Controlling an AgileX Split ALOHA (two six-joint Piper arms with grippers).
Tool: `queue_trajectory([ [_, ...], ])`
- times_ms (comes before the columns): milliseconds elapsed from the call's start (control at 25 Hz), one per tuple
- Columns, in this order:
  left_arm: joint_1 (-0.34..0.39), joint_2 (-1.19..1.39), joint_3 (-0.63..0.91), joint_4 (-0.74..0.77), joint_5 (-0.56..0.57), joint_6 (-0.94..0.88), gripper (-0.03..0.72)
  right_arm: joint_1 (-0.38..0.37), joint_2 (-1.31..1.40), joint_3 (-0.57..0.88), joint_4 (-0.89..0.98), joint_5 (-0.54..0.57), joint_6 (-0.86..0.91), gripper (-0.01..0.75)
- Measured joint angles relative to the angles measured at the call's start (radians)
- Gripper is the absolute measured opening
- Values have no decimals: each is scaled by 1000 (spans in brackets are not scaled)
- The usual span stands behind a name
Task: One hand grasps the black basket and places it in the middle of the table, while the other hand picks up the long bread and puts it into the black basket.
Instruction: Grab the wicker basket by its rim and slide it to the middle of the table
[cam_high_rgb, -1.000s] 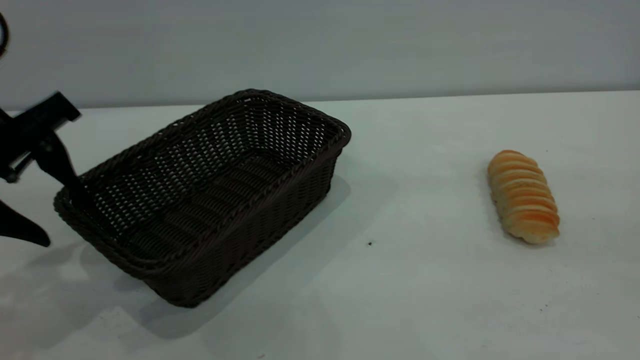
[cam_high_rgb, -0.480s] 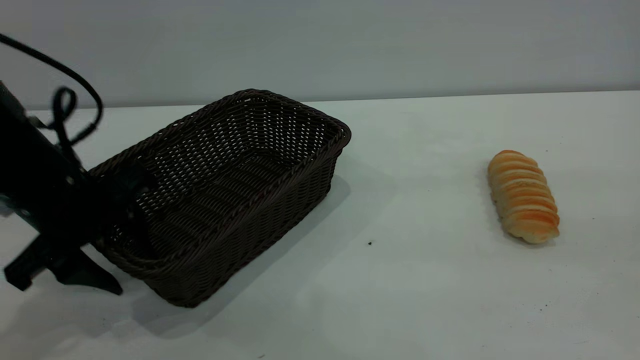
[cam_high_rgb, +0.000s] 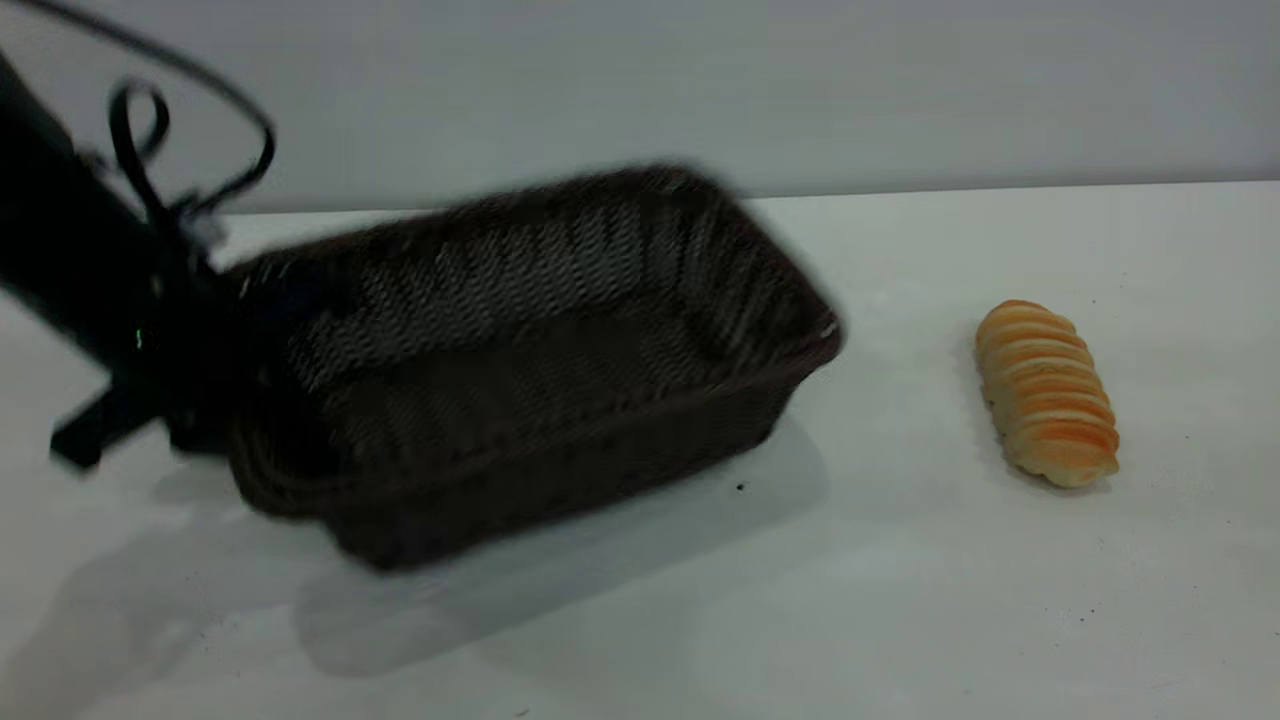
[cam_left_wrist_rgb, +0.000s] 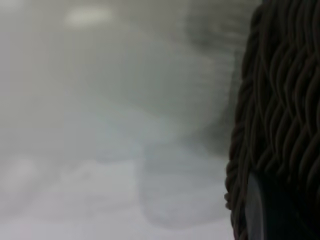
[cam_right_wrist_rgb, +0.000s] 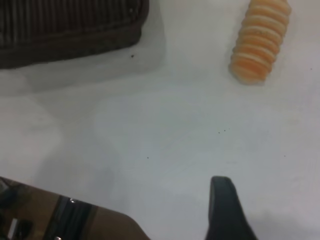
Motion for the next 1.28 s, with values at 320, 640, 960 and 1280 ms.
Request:
queue_trajectory([
  [320, 0, 101, -314, 248, 261, 10, 139, 0, 0, 0, 0, 0, -1, 440],
  [640, -16, 252, -431, 380, 331, -10, 139, 0, 0, 0, 0, 0, -2, 440],
  [960, -17, 261, -433, 377, 331, 24, 177, 0, 0, 0, -1, 0, -2, 440],
  [1280, -16, 234, -435, 414, 369, 31, 539, 0, 0, 0, -1, -1, -2, 440],
])
